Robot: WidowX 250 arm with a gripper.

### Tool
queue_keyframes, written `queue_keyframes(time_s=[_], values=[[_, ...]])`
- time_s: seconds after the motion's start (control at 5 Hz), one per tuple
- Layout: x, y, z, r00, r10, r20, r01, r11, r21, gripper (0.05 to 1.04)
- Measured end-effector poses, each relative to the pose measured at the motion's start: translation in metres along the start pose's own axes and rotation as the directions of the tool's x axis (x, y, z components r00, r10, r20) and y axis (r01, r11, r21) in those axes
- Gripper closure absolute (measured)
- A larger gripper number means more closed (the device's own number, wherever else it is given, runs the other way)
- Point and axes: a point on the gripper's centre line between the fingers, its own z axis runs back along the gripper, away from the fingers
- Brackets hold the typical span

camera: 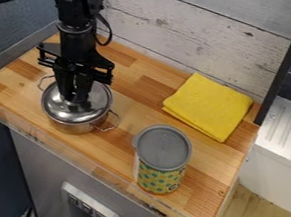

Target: Put the lid above the yellow cloth

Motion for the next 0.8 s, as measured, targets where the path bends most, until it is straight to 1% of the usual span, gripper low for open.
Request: queue_keyframes(time_s=[0.2,0.4,0.6,0.8], values=[[-0.007,-0.002,0.008,0.999,0.016,-0.044,-0.016,1.000,0.011,0.801],[0.011,-0.027,0.059,0.999,0.002,0.044,-0.004,0.999,0.044,0.801],[0.030,-0.064,0.080,0.996,-0.037,0.081,0.035,0.999,0.031,0.801],[0.056,-0.108,0.055,0.993,-0.107,0.044,0.107,0.994,-0.004,0.801]])
